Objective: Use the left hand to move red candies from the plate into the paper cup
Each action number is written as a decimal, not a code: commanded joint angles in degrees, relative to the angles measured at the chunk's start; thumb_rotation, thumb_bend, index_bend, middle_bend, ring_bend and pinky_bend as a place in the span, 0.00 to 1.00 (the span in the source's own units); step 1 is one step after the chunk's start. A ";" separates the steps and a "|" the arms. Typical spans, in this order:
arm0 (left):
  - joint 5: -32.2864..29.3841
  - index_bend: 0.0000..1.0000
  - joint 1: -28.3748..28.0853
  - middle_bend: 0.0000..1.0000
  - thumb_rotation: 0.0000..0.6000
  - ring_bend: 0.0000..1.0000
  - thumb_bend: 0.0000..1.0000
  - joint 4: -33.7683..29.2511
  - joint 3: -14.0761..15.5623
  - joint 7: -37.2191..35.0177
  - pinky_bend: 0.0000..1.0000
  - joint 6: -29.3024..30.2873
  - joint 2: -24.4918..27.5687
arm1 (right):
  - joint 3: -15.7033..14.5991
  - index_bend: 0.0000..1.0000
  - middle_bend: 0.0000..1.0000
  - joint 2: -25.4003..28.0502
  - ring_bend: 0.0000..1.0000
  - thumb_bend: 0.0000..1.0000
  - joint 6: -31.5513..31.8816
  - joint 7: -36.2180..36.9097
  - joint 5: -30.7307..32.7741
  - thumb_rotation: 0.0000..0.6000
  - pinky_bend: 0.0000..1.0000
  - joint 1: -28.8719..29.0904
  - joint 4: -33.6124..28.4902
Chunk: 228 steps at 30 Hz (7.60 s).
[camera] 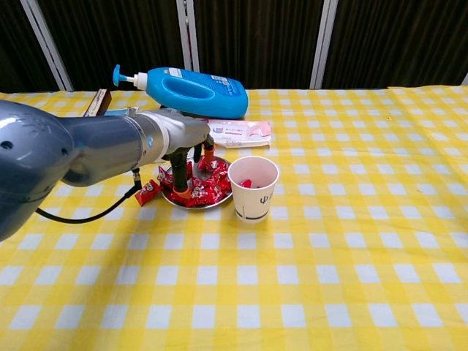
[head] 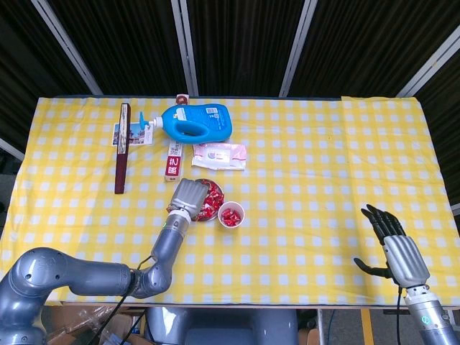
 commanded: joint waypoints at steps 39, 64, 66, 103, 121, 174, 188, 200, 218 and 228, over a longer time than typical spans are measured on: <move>8.76 0.54 3.86 0.63 1.00 0.89 0.44 0.80 -1.03 -2.01 0.93 2.25 2.15 | -0.18 0.00 0.00 0.26 0.00 0.28 -0.59 0.02 0.28 1.00 0.00 0.13 -0.45; 14.49 0.53 1.19 0.63 1.00 0.89 0.44 -13.62 -3.30 -3.40 0.93 3.77 3.69 | 0.05 0.00 0.00 -0.02 0.00 0.28 0.03 -0.45 0.35 1.00 0.00 -0.10 -0.30; 14.09 0.53 0.78 0.63 1.00 0.89 0.44 -12.97 -3.33 -3.26 0.93 3.81 2.78 | 0.04 0.00 0.00 0.02 0.00 0.28 -0.02 -0.33 0.30 1.00 0.00 -0.07 -0.28; 7.74 0.28 2.56 0.27 1.00 0.89 0.21 -6.62 -2.57 -3.33 0.93 4.36 4.11 | -0.02 0.00 0.00 0.08 0.00 0.28 -0.17 -0.03 0.20 1.00 0.00 0.03 -0.36; 5.66 0.29 2.28 0.28 1.00 0.89 0.21 5.18 -1.14 -5.18 0.93 -2.83 -2.99 | 0.05 0.00 0.00 0.37 0.00 0.28 -0.61 0.67 0.57 1.00 0.00 0.18 -0.52; 15.68 0.56 3.99 0.63 1.00 0.89 0.43 -9.16 -5.63 -7.74 0.93 2.07 4.87 | 0.04 0.00 0.00 0.35 0.00 0.28 -0.44 0.42 0.58 1.00 0.00 0.08 -0.68; 17.50 0.53 0.52 0.60 1.00 0.89 0.42 -5.66 -5.19 -8.61 0.93 1.28 -2.93 | -0.03 0.00 0.00 0.53 0.00 0.28 -0.47 1.01 0.31 1.00 0.00 0.11 -0.63; 16.00 0.47 0.19 0.53 1.00 0.89 0.28 -5.41 -5.24 -8.29 0.93 1.07 -3.18 | -0.08 0.00 0.00 0.58 0.00 0.28 -0.37 1.43 0.04 1.00 0.00 0.14 -0.53; 17.30 0.31 4.74 0.41 1.00 0.88 0.27 -14.44 -4.98 -11.23 0.93 5.96 5.09 | -0.04 0.00 0.00 0.29 0.00 0.28 -0.09 0.51 0.16 1.00 0.00 -0.01 -0.56; 16.76 0.37 10.10 0.92 1.00 0.99 0.25 -17.35 -0.49 -8.54 0.97 16.00 6.92 | -0.11 0.00 0.00 0.20 0.00 0.28 -0.15 0.20 0.06 1.00 0.00 0.00 -0.62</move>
